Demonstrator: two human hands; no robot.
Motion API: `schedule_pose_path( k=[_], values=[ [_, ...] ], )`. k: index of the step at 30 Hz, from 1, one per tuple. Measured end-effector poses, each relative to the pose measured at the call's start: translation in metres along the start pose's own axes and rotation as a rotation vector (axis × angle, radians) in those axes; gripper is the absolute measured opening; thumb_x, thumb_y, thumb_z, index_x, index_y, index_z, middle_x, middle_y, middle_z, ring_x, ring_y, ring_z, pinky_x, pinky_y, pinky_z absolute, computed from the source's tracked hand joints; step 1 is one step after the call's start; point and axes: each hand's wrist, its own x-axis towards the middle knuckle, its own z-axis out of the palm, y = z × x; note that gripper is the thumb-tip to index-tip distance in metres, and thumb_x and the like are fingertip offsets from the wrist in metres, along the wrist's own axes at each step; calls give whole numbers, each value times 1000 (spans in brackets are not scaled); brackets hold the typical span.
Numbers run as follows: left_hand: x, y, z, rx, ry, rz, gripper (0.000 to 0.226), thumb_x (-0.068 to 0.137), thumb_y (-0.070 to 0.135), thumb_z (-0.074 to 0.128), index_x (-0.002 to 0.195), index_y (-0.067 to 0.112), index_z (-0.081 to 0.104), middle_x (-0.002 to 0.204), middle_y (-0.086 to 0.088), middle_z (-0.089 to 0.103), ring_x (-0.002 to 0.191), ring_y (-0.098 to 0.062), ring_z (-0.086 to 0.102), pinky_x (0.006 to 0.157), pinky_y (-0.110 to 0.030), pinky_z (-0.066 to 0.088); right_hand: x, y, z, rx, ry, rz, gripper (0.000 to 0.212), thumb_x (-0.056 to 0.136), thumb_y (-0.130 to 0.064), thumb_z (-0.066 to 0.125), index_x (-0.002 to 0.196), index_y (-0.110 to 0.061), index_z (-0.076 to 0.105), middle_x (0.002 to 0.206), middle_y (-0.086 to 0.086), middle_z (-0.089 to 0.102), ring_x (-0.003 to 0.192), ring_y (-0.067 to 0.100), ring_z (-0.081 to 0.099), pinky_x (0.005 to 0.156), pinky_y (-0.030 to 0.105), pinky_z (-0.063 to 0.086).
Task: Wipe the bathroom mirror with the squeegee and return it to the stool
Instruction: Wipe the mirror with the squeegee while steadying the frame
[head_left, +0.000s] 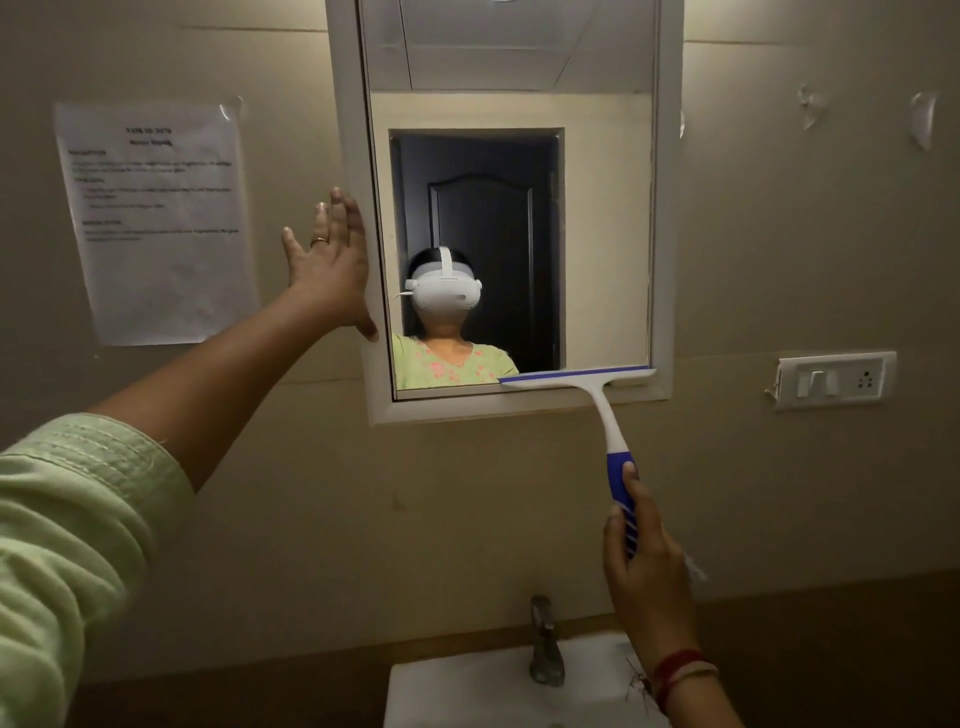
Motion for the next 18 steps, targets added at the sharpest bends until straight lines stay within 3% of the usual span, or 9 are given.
schedule_pose_path(
  k=[8, 13, 18],
  values=[
    [-1, 0, 2, -13, 0, 2, 150, 49, 46, 84, 134, 6, -33, 147, -13, -33, 137, -34, -20, 108, -61, 1, 4, -12, -11, -35, -19, -5, 53, 93, -14, 45, 141, -24, 26, 75, -1, 49, 59, 10, 54, 51, 17, 41],
    [-2, 0, 3, -27, 6, -2, 149, 50, 44, 84, 134, 6, -33, 147, -13, -32, 137, -33, -20, 108, -60, 0, 9, -19, -16, -40, -11, -13, 51, 93, -20, 45, 140, -30, 26, 74, -9, 45, 59, 9, 52, 49, 17, 40],
    [-3, 4, 5, -106, 17, -5, 147, 51, 33, 87, 135, 6, -31, 148, -13, -30, 138, -33, -16, 109, -59, 2, 13, -32, -23, 77, 86, -67, 44, 92, -18, 44, 135, -24, 34, 69, -4, 48, 49, 10, 53, 37, 14, 40]
  ],
)
